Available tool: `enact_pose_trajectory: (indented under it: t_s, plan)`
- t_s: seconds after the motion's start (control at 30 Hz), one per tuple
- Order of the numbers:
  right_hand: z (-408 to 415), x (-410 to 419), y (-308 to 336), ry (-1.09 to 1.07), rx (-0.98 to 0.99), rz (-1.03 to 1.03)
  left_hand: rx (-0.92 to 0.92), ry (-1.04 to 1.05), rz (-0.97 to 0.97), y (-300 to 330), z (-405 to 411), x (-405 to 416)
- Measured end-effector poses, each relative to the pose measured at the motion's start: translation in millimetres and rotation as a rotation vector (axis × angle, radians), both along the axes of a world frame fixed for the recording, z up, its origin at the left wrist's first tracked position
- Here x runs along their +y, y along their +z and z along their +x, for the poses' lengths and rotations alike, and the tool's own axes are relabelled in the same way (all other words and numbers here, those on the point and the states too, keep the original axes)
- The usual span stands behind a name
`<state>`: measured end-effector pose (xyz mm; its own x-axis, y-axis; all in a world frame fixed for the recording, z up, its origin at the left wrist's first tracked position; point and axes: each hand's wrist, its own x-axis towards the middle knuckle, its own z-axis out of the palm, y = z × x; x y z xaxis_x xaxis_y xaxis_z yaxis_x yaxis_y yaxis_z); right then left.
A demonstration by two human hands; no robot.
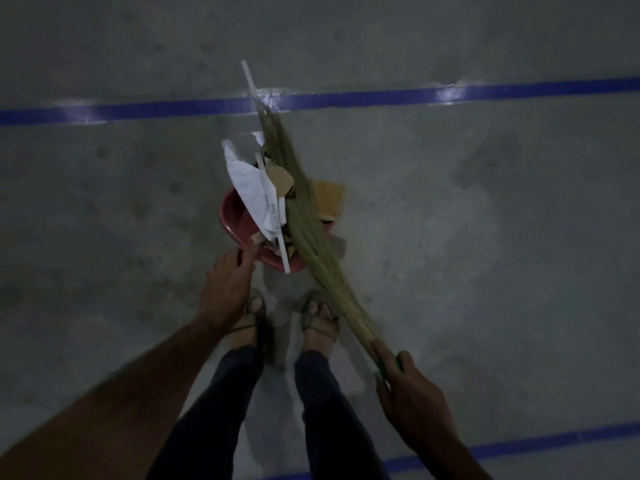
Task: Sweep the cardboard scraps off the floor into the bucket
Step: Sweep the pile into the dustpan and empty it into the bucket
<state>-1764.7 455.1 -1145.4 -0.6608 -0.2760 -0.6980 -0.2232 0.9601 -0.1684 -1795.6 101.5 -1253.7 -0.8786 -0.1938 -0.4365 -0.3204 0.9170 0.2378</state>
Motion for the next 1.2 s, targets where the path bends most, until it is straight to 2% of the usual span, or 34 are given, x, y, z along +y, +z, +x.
enact_pose_trajectory:
  t_s: [0.17, 0.37, 0.57, 0.73, 0.8, 0.83, 0.93, 0.97, 1.07, 1.13, 1.2]
  plan:
    - [38, 11, 93, -0.091, 0.001, -0.018, 0.086, -0.02, -0.012, 103, 8, 20]
    - [119, 19, 190, -0.186, 0.147, -0.046, 0.262, -0.121, -0.039, 207, 42, 30]
    - [238, -15, 271, -0.302, 0.284, -0.112, 0.383, -0.195, -0.012, 296, 116, 27]
    - [352, -44, 329, -0.402, 0.407, -0.009, 0.477, -0.332, -0.042, 367, 197, 10]
    - [390, -52, 363, -0.459, 0.351, -0.019, 0.505, -0.385, -0.049, 398, 225, 9]
    - [410, -53, 375, -0.48, 0.393, -0.03, 0.514, -0.412, -0.054, 413, 238, 11]
    - [477, -54, 403, -0.514, 0.495, -0.029, 0.558, -0.494, -0.035, 452, 276, 23]
    - [497, -52, 410, -0.568, 0.473, -0.062, 0.568, -0.527, -0.031, 461, 288, 30]
    - [555, -43, 418, -0.641, 0.55, 0.033, 0.579, -0.627, -0.024, 483, 320, 59]
    - [598, -34, 423, -0.697, 0.629, 0.012, 0.585, -0.682, -0.008, 492, 344, 86]
    - [644, -20, 428, -0.775, 0.612, -0.032, 0.595, -0.745, 0.018, 497, 373, 118]
